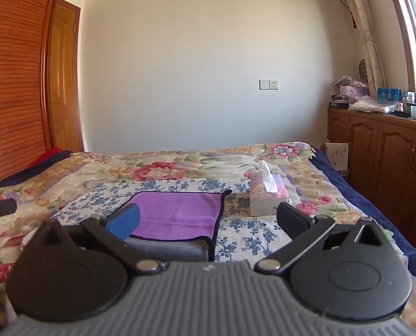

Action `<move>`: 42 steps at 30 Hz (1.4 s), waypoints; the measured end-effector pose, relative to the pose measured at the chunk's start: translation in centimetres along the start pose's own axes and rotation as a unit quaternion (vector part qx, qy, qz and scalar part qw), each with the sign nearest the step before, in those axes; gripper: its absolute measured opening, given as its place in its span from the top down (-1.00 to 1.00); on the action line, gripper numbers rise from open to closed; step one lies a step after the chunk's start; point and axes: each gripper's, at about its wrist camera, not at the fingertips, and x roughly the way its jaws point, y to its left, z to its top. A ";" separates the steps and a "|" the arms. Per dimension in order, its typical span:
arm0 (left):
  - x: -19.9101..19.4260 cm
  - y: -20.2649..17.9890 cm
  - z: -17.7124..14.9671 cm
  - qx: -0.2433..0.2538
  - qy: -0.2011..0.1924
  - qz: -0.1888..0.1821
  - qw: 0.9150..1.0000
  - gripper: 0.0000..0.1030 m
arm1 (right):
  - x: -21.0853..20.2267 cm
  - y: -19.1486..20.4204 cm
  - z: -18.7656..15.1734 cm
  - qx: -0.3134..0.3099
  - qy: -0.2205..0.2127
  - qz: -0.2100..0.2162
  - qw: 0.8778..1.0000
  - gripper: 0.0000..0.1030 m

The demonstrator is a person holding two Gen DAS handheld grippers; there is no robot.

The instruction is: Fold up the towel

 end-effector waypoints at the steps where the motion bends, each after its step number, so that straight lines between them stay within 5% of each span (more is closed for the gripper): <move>1: 0.0 0.0 0.0 0.000 0.000 0.000 1.000 -1.00 | 0.0 0.0 0.0 0.000 -0.001 0.001 1.000 -1.00; 42: 0.2 0.4 0.3 0.002 -0.003 0.001 1.000 -1.00 | 0.0 0.3 0.0 -0.002 -0.001 0.000 1.000 -1.00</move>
